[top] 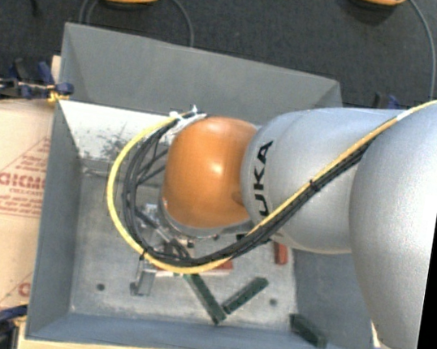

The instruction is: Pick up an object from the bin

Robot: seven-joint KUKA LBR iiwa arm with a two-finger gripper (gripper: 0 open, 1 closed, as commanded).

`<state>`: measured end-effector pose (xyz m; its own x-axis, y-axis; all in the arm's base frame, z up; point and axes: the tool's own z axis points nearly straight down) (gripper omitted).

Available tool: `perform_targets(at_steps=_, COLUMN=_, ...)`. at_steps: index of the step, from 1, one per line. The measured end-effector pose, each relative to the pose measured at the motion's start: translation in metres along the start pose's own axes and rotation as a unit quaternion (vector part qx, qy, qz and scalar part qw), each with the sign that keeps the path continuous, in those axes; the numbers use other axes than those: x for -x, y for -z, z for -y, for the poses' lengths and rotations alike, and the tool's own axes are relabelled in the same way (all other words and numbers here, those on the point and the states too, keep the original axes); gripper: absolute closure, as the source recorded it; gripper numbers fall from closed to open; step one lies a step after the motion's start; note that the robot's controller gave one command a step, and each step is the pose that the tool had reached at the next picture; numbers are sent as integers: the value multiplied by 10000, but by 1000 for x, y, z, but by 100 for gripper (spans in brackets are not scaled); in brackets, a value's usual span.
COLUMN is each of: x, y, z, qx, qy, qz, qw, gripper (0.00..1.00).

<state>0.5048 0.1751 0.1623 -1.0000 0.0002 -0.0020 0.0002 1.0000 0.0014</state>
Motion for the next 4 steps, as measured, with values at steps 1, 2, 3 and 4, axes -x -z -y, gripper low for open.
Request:
perform_targets(at_steps=1, x=23, y=-12, z=25, qx=19, qy=-176, qz=16, qw=9998, gripper=0)
perform_targets(at_steps=2, x=44, y=-25, z=51, qx=-15, qy=47, qz=13, qw=10000, gripper=0)
perform_targets(at_steps=3, x=46, y=-89, z=123, qx=-6, qy=1651, qz=34, qw=9863, gripper=100)
perform_targets(at_steps=4, x=45, y=-91, z=123, qx=1, qy=1643, qz=15, qw=9864, gripper=0)
